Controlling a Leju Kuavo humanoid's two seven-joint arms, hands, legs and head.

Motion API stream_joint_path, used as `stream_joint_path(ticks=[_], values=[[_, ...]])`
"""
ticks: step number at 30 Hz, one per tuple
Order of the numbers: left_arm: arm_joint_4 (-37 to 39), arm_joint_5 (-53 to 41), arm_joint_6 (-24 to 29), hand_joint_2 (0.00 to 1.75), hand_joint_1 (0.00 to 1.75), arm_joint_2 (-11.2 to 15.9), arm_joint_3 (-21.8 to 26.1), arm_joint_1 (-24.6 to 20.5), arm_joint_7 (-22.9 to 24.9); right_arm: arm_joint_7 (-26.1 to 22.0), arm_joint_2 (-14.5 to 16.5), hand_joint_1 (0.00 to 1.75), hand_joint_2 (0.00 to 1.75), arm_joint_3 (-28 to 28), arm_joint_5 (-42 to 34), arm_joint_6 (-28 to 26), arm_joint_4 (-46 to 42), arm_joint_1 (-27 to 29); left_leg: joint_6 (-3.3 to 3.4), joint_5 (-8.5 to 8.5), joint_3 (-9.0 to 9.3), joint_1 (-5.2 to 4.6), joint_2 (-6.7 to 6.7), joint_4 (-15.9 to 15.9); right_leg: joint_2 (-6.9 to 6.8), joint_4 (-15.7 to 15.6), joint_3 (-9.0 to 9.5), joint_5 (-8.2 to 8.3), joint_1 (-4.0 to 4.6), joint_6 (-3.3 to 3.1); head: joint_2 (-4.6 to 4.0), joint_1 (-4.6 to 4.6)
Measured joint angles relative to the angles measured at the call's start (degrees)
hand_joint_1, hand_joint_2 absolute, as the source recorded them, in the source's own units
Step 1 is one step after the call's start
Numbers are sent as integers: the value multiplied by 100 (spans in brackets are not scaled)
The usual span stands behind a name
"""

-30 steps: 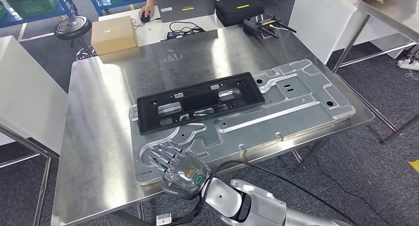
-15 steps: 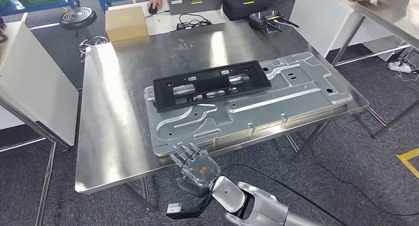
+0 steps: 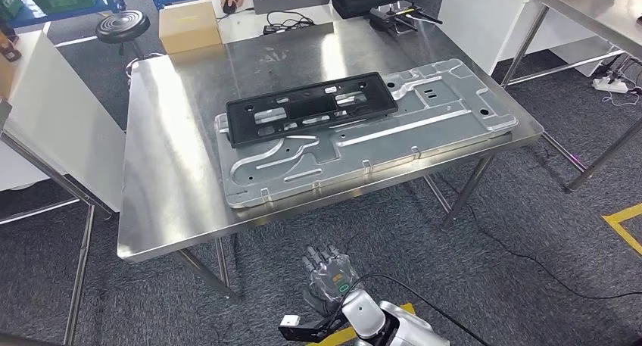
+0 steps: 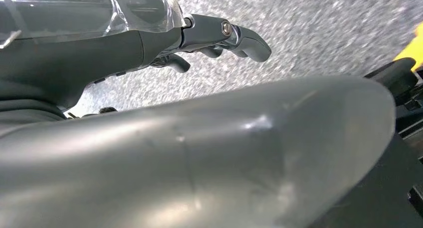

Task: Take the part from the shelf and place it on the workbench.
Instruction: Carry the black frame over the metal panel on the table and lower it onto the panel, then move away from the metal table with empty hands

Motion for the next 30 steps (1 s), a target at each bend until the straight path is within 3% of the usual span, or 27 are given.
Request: stream_joint_path(ticks=[1,3,5,6,8,9,10,11,13,14,15,16,18,20,21,23,24,25,28,29,30], values=[[0,3,2,0,0,0,1,0,-1,5,-7,0,0,-18,-15,-2,49,30,4,156,159,1,0,-119,-1,8,-81,58,0,11,0,0],[0,21,14,0,0,1,3,-4,-1,21,-14,0,0,-68,-85,-16,123,72,30,402,752,-2,-4,-904,5,24,-217,164,3,46,0,0],[0,54,38,0,0,3,7,-13,-7,47,-19,0,0,-148,-209,-50,178,114,88,371,1274,-28,-21,-1734,14,27,-291,267,14,98,1,2],[0,72,51,0,0,4,9,-12,-14,67,-24,0,0,-191,-296,-70,200,143,116,326,1382,-49,-29,-1936,15,22,-310,319,15,128,1,2],[0,118,80,0,0,4,13,9,-31,122,-54,0,0,-287,-546,-116,237,247,187,386,1333,-55,-23,-1988,22,22,-349,390,5,190,-1,3],[0,154,99,0,0,4,17,23,-44,156,-81,0,0,-348,-739,-139,248,319,232,441,1283,-50,-17,-1991,29,91,-399,306,-3,220,-1,5],[0,192,121,0,0,4,26,37,-62,192,-124,0,0,-423,-971,-161,253,405,284,507,1222,-41,-10,-1997,37,260,-476,115,-9,245,-1,6],[0,232,143,0,0,4,36,51,-84,226,-175,0,0,-507,-1231,-183,253,495,323,572,1161,-40,-5,-1999,43,554,-579,-176,-19,265,0,7],[0,299,178,0,0,5,58,91,-121,279,-278,0,0,-659,-1673,-220,241,677,365,681,1021,-63,-7,-1994,47,1352,-777,-753,-22,299,1,8],[1,327,187,0,0,7,74,112,-128,303,-338,0,0,-725,-1830,-243,227,775,368,733,951,-72,-4,-1988,48,1682,-815,-866,-23,310,1,9],[1,355,193,0,0,9,97,130,-131,325,-404,0,0,-799,-1975,-280,197,882,367,783,879,-79,1,-1977,49,1849,-775,-826,-23,315,0,9],[2,387,198,0,0,11,126,143,-132,344,-480,0,0,-884,-2145,-336,157,1002,362,833,803,-83,4,-1960,48,1815,-639,-674,-24,315,0,9],[2,462,211,0,0,13,177,160,-132,370,-616,0,0,-1077,-2629,-517,64,1252,333,918,673,-88,4,-1914,48,1182,-99,-390,-24,297,0,9],[2,538,233,0,0,20,199,176,-139,386,-731,0,0,-1294,-3260,-770,-14,1493,287,988,599,-108,5,-1868,52,327,468,-434,-8,251,0,7],[2,573,246,0,0,27,211,182,-148,376,-789,0,0,-1411,-3583,-918,-50,1621,263,1027,578,-115,10,-1857,56,73,612,-500,5,222,1,7],[3,640,266,0,0,44,251,192,-163,293,-914,0,0,-1654,-4186,-1252,-110,1891,212,1089,540,-110,14,-1848,46,-37,615,-492,13,145,1,4],[3,665,274,0,0,50,274,202,-167,233,-976,0,0,-1775,-4434,-1391,-133,2015,177,1014,498,-99,12,-1790,28,-35,574,-449,12,96,1,4],[4,688,281,0,0,55,293,216,-168,176,-1034,0,0,-1891,-4640,-1511,-155,2127,138,833,432,-85,8,-1635,8,-37,522,-397,7,49,0,3],[4,757,299,0,0,59,331,251,-177,-23,-1201,0,0,-2214,-5243,-1830,-219,2458,44,-30,134,-30,6,-551,-30,-32,317,-226,23,-18,-1,2],[4,785,304,0,0,59,343,253,-181,-138,-1260,0,0,-2322,-5543,-1967,-230,2581,33,-172,87,-21,6,-203,-39,-28,243,-173,32,-19,0,2],[4,815,309,0,0,60,359,254,-185,-280,-1323,0,0,-2436,-5892,-2115,-235,2707,37,-171,122,-19,6,-19,-46,-23,171,-121,40,-19,1,2]])
